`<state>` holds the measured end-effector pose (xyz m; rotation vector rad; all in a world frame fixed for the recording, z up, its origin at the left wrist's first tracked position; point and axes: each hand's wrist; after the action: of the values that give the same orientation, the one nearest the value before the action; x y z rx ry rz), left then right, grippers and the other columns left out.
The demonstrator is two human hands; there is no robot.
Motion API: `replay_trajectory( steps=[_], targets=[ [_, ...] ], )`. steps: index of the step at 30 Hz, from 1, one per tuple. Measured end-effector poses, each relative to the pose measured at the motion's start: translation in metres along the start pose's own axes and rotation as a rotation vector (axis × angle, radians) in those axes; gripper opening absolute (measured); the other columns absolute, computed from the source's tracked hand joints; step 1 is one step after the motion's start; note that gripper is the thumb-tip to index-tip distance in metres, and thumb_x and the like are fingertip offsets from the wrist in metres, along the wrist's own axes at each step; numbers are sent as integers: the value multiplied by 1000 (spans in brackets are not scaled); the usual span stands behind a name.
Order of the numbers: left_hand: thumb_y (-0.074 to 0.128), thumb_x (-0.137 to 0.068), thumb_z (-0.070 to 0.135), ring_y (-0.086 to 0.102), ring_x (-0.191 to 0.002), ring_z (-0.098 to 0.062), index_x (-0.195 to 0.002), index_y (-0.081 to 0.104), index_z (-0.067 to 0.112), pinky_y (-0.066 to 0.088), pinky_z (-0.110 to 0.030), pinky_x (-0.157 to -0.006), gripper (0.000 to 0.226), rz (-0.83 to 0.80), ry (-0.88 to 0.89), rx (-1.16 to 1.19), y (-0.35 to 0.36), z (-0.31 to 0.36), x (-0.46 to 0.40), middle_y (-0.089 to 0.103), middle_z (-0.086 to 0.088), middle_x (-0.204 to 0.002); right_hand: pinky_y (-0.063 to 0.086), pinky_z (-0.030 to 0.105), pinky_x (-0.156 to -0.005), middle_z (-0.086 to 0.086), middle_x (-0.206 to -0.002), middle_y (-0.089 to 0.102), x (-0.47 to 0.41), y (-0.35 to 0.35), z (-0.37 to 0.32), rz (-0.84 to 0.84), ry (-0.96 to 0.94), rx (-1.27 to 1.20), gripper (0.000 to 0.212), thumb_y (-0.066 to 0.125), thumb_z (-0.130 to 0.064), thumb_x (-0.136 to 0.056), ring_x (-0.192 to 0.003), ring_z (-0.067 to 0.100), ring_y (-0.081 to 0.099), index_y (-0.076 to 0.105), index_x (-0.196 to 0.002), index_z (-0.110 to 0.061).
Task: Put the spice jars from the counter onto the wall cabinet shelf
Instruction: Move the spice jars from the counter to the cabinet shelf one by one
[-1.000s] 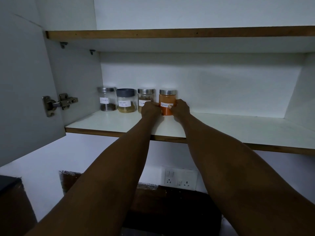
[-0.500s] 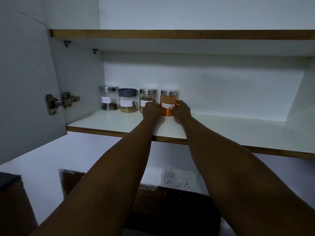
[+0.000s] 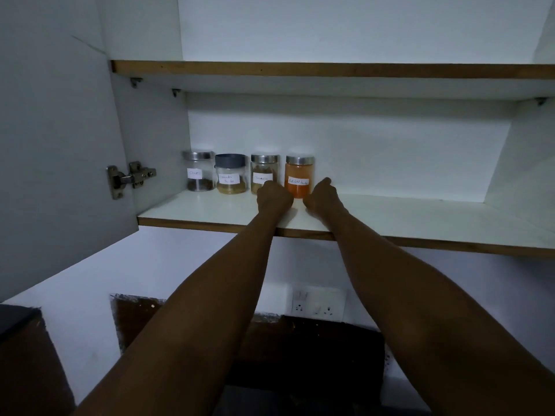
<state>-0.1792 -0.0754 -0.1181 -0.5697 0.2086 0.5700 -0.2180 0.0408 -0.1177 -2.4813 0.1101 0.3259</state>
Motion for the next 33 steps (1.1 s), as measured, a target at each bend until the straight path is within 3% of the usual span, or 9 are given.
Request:
replay_trajectory(
  steps=[3,7,9,12,16,19,23,27,33],
  targets=[
    [65,-92,5,72,-107,-32,-110,73,-6,57,-35,-94,23,-66,181,-111,-8,3,31,74,-21,-113,50,46,-106,22,-145,52,36,4,-1,8,-53,212,80,63,-19,-93,-134,37,54,19,-157,1],
    [60,-90,2,75,-91,-23,-104,79,3,62,-37,-87,24,35,519,-50,-9,-13,84,79,-13,-101,52,35,-70,12,-107,68,101,1,18,221,-356,290,23,49,-18,-100,-96,29,69,55,-121,-9],
    [58,-92,2,73,-93,-17,-106,78,4,60,-32,-87,24,147,701,127,-5,-36,116,78,-8,-101,57,31,-82,6,-107,68,135,8,39,325,-532,81,25,42,-16,-103,-99,19,67,59,-121,-13],
    [60,-96,0,69,-116,-18,-119,73,-1,57,-31,-101,26,217,802,279,16,-83,153,73,-8,-122,48,33,-111,11,-133,63,168,32,77,473,-729,-105,37,47,-3,-99,-128,21,57,59,-134,0],
    [58,-97,-1,69,-117,-22,-123,70,-3,57,-35,-101,29,87,648,268,57,-148,190,72,-12,-124,50,32,-110,11,-133,60,194,77,146,361,-641,-165,39,50,2,-97,-126,20,60,59,-135,0],
    [56,-92,-5,67,-114,-15,-126,68,-1,52,-17,-102,36,-142,484,166,82,-199,219,72,-13,-123,48,37,-112,17,-135,60,218,106,209,137,-434,-157,45,50,9,-93,-128,24,59,55,-137,7],
    [61,-84,-6,71,-109,-30,-124,70,-1,57,-40,-96,41,-462,228,13,116,-262,257,74,-18,-117,46,35,-114,23,-142,54,246,140,286,-178,-140,-44,58,64,3,-91,-132,24,55,46,-146,4],
    [66,-89,1,64,-125,-35,-134,64,1,47,-30,-99,45,-765,-18,-156,149,-309,289,68,-20,-133,34,42,-122,22,-161,34,273,163,351,-529,66,160,81,72,-7,-91,-150,34,38,26,-158,4],
    [59,-99,7,63,-126,-30,-132,60,0,47,-33,-103,33,-898,-253,-261,173,-356,320,66,-19,-132,35,51,-121,15,-169,12,298,186,399,-775,275,369,106,78,-19,-87,-153,37,27,6,-165,-12]
  ],
)
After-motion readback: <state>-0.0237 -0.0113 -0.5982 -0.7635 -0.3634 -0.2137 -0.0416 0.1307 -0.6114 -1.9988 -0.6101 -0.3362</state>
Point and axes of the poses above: each hand's wrist, its own x-axis away from the middle knuckle, its own y-axis out of the palm, z = x × y
